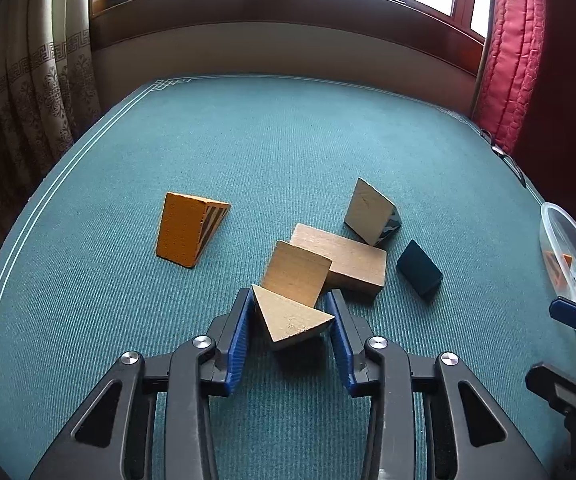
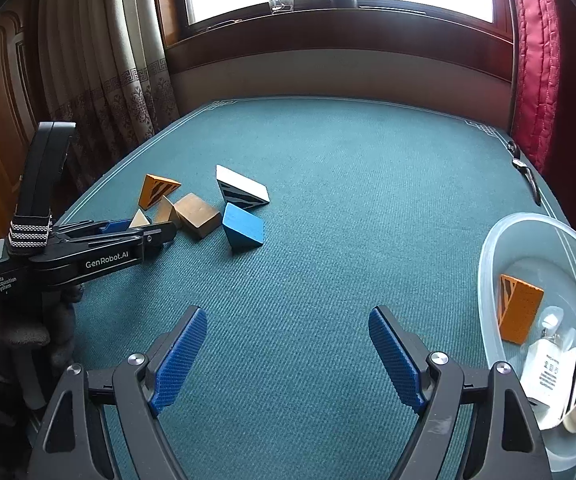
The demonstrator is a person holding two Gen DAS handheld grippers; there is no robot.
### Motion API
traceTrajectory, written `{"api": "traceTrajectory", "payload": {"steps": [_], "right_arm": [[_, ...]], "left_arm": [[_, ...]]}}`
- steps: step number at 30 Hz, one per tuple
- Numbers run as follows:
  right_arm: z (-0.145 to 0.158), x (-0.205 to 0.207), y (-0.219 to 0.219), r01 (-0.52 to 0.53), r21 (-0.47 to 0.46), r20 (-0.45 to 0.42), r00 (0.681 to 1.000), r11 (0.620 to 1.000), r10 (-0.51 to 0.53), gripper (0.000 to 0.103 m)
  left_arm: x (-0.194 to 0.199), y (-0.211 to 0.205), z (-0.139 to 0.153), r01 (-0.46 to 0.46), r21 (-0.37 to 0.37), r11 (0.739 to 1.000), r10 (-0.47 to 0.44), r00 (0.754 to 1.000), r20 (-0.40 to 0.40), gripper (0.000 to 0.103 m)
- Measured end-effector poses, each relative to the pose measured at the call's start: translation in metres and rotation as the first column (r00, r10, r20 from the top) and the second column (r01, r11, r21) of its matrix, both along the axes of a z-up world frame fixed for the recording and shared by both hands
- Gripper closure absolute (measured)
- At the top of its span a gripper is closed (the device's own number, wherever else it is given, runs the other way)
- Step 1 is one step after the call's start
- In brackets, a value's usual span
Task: Organize rigid objects
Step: 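Move the left tool to the light-wood triangular wedge and grasp it, then grasp the blue block with the right tool while the left tool holds the wooden wedge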
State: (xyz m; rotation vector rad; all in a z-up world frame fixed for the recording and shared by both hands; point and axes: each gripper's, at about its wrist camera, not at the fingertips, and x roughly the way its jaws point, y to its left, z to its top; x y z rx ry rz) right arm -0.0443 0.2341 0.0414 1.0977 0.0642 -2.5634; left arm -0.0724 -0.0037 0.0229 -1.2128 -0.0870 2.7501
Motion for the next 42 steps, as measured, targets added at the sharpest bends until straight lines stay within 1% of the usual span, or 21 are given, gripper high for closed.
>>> {"api": "traceTrajectory", "payload": {"steps": [3,7,15,19,24,27,31,32,36,40,42], "right_arm": [[-0.003,-0.008,-0.004,-0.008,-0.006,0.023,1.000,1.000,0.008,0.017],[-0.006,-0.023,-0.010,-0.015,-0.010,0.046,0.999,1.000,0.015,0.017],[-0.015,-0.059,-0.009,0.051,0.028,0.066,0.996,0.998,-0.053,0.017],[-0.021,-0.068,-0.015,0.051,0.057,0.081,0.995,0.997,-0.056,0.017],[-0.021,-0.076,-0.034,0.006,0.085,0.076,0.997,0.996,-0.012,0.017],[-0.024,-0.083,-0.049,-0.033,0.145,0.056,0.998,0.989,0.025,0.017],[-0.022,-0.094,-0.061,-0.077,0.187,0.025,0.997,0.979,0.073,0.017],[-0.022,-0.097,-0.063,-0.085,0.187,0.026,0.996,0.979,0.081,0.018],[-0.022,-0.103,-0.068,-0.114,0.148,0.049,0.993,0.982,0.108,0.030],[-0.022,-0.101,-0.070,-0.128,0.138,0.042,0.991,0.982,0.123,0.037],[-0.021,-0.099,-0.073,-0.131,0.136,0.038,0.991,0.982,0.127,0.044]], "left_arm": [[0.003,-0.001,0.001,0.008,0.009,1.000,-0.008,1.000,-0.008,0.065],[0.008,-0.002,0.003,0.013,-0.002,1.000,-0.013,1.000,-0.022,0.065],[0.021,-0.011,0.005,0.002,0.009,1.000,-0.002,1.000,-0.029,0.065],[0.025,-0.016,0.006,-0.003,0.021,1.000,0.004,1.000,-0.030,0.065],[0.031,-0.021,0.010,-0.001,0.035,0.999,0.003,0.999,-0.042,0.065],[0.032,-0.021,0.012,-0.002,0.044,0.999,0.004,0.999,-0.046,0.065],[0.032,-0.023,0.012,-0.009,0.055,0.998,0.011,0.999,-0.041,0.065],[0.032,-0.023,0.011,-0.010,0.057,0.998,0.012,0.999,-0.040,0.065],[0.031,-0.023,0.011,-0.013,0.060,0.998,0.015,0.999,-0.036,0.065],[0.030,-0.022,0.009,-0.016,0.059,0.998,0.018,0.999,-0.029,0.065],[0.030,-0.023,0.008,-0.017,0.057,0.998,0.018,0.999,-0.027,0.065]]}}
